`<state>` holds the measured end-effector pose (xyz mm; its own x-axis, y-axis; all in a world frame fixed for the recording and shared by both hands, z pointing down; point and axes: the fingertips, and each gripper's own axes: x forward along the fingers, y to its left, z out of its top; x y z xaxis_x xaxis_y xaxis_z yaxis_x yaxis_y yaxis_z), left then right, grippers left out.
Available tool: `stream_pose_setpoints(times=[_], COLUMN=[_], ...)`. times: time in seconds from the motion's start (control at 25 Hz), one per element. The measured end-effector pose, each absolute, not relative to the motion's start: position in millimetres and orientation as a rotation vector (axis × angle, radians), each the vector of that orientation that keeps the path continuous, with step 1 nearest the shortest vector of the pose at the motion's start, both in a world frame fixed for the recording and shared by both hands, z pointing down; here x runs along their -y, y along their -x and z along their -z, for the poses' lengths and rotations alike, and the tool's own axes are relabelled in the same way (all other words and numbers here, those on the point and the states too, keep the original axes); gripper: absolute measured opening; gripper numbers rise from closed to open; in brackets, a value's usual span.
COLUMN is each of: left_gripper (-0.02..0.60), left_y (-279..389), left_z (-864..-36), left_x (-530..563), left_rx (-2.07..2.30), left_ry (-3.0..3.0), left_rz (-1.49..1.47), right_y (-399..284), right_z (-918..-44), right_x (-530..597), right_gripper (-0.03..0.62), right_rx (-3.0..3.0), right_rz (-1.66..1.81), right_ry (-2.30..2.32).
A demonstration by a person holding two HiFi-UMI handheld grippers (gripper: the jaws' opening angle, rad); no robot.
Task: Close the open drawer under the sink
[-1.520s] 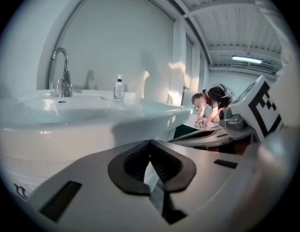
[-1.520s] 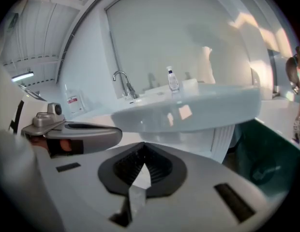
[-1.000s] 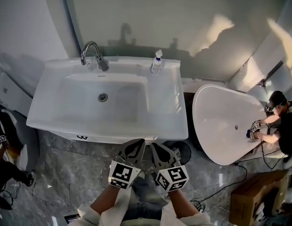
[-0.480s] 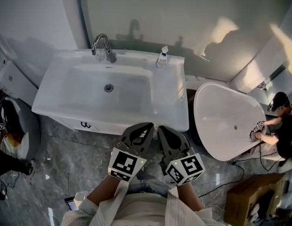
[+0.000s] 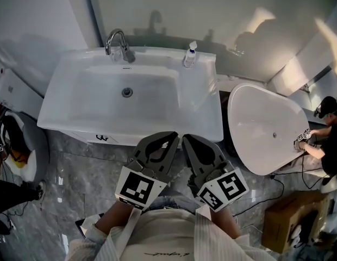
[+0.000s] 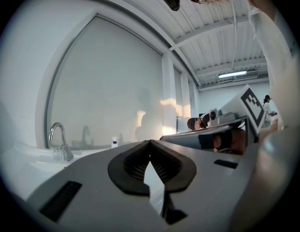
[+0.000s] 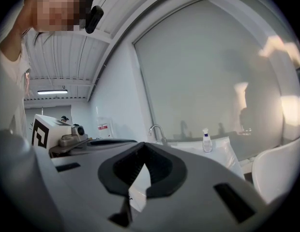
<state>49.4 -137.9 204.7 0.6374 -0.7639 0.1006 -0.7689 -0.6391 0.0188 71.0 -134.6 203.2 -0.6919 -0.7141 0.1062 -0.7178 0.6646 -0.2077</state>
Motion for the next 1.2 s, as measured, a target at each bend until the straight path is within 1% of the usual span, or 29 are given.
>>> stream_pose_setpoints(times=[0.44,1.2], left_gripper=[0.015,0.015], left_y=[-47.5,-47.4], left_z=[-182.9,-192.3], left_x=[142.9,138.6], left_rx=[1.278,1.226], left_ry=[-2.841,-2.828], left_rz=[-0.098,-0.096], right_y=[-64.1,-65.8], right_z=[-202.6,-208.3], right_x=[135.7,132.7], right_gripper=[0.009,0.009], right_rx=[2.826,2.801], right_rz=[-0.361,-0.384], right_ry=[-1.224,-1.228])
